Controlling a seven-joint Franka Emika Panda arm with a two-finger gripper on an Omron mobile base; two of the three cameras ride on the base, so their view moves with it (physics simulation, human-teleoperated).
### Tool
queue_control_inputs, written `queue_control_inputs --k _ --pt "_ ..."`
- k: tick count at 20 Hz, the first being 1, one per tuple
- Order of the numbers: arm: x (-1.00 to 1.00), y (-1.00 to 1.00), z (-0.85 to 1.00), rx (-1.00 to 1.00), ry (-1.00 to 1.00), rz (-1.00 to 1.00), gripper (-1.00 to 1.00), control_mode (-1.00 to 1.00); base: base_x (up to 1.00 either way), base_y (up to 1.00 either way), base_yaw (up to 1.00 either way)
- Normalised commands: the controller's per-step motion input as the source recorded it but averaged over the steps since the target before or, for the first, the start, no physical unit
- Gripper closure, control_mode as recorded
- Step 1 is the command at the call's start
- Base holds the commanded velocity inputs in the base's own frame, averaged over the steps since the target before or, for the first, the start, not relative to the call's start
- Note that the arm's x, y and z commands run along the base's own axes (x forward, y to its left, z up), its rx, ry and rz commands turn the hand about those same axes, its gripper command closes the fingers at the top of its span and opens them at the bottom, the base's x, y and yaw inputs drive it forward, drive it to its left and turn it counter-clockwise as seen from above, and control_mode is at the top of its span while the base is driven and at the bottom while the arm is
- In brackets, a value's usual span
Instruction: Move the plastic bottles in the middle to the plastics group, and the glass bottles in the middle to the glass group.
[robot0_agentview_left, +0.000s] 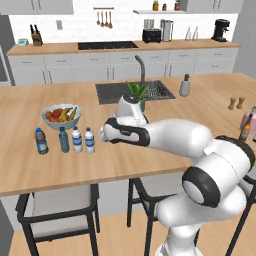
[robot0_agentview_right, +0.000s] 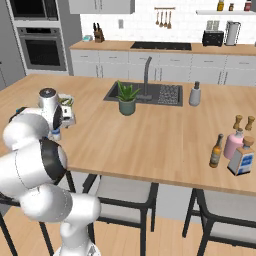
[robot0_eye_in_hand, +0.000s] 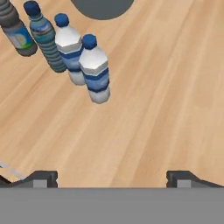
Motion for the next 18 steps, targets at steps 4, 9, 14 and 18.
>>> queue_control_inputs --k 4,9,14,18 --pt "-0.27 -0.73 0.04 0.1 -0.03 -0.25 -1.0 -1.0 0.0 0.0 0.0" --pt "-0.17 -0.55 0.13 0.12 -0.13 -0.21 -1.0 -1.0 0.0 0.0 0.0" --pt "-0.28 -0.37 0.03 0.1 -0.12 -0.15 -1.0 -1.0 0.0 0.0 0.0" --pt "-0.16 -0.34 0.0 0.05 -0.02 -0.06 -1.0 -1.0 0.0 0.0 0.0"
